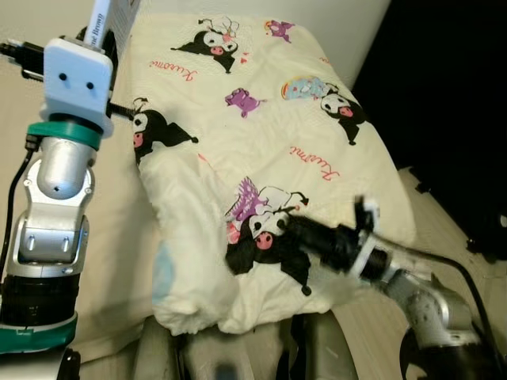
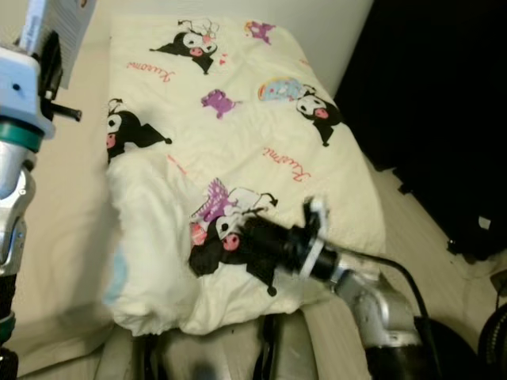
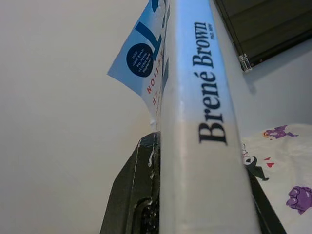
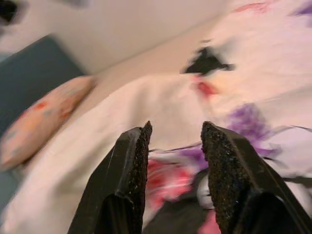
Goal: Clean up the room
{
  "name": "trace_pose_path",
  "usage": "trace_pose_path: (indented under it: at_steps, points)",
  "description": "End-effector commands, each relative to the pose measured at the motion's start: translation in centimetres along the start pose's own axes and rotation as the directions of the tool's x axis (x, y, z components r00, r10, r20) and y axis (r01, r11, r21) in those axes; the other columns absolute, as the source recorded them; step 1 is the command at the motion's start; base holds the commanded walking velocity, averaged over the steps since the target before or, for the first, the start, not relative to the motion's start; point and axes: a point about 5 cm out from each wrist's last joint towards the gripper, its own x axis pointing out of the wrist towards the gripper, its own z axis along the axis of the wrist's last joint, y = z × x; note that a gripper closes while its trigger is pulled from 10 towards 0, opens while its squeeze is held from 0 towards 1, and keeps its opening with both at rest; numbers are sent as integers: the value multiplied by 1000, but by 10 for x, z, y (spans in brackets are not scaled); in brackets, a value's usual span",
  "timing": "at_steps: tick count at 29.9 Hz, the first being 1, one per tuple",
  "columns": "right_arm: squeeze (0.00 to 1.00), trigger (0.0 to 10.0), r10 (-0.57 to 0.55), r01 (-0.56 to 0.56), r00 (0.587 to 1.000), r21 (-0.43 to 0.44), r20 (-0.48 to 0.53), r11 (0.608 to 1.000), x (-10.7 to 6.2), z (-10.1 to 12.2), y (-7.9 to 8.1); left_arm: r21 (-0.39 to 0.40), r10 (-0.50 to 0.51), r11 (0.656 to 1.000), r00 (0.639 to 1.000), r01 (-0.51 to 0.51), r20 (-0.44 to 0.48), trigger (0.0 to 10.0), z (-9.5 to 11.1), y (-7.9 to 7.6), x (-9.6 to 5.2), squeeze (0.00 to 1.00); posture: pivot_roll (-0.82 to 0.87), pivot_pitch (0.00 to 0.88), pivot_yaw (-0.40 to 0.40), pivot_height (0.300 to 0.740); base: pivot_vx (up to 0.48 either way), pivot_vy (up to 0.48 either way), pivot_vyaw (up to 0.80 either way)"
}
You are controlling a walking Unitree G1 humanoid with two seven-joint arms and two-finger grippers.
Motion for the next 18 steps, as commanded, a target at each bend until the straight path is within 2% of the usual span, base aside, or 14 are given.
trace_pose_path:
  at_steps: [1,4,5,7,8,9,10,12,13,14,15,16,17,18]
  points:
    - [0,10000,-146,145,987,-20,-61,989,0,-22,-11,-4,11,1000,999,-11,42,10000,6,2,1,0,82,104,19,585,0,0,0]
    - [0,10000,-348,332,926,-123,-146,935,19,-60,-19,-19,22,1000,998,-21,52,10000,9,2,5,0,81,105,20,585,0,0,0]
    - [0,10000,-348,332,926,-123,-146,935,19,-60,-19,-19,22,1000,998,-21,52,10000,9,2,5,0,81,105,20,585,0,0,0]
    - [0,10000,-402,361,886,-200,-232,911,33,-88,-12,-38,34,999,998,-32,50,10000,9,0,10,0,87,110,25,585,0,0,0]
    - [0,10000,-402,361,886,-200,-232,911,33,-88,-12,-38,34,999,998,-32,50,10000,9,0,10,0,87,110,25,585,0,0,0]
    - [0,10000,-378,329,883,-206,-280,921,45,-104,1,-54,27,998,999,-25,39,10000,6,-2,11,0,87,111,26,585,0,0,0]
    - [0,10000,-378,329,883,-206,-280,921,45,-104,1,-54,27,998,999,-25,39,10000,6,-2,11,0,87,111,26,585,0,0,0]
    - [0,10000,-303,254,890,-181,-340,950,64,-127,27,-99,-16,995,1000,15,-6,10000,-4,-8,11,0,88,115,26,585,0,0,0]
    - [0,10000,-175,138,906,-121,-385,983,74,-141,52,-132,-85,988,994,75,-72,10000,-20,-16,4,0,97,116,20,585,0,0,0]
    - [0,10000,-85,58,909,-78,-407,995,80,-149,68,-157,-132,981,984,113,-116,10000,-31,-21,-2,0,97,116,20,585,0,0,0]
    - [0,10000,127,-141,881,4,-455,990,76,-156,91,-161,-208,970,963,181,-171,10000,-45,-29,-13,0,104,117,15,585,0,0,0]
    - [0,10000,127,-141,881,4,-455,990,76,-156,91,-161,-208,970,963,181,-171,10000,-45,-29,-13,0,104,117,15,585,0,0,0]
    - [0,10000,272,-272,836,71,-477,960,72,-161,107,-160,-254,961,946,223,-204,10000,-53,-34,-20,0,104,117,15,585,0,0,0]
    - [0,10000,348,-347,800,97,-489,933,59,-160,109,-99,-337,941,907,322,-254,10000,-65,-41,-32,0,106,123,5,585,0,0,0]
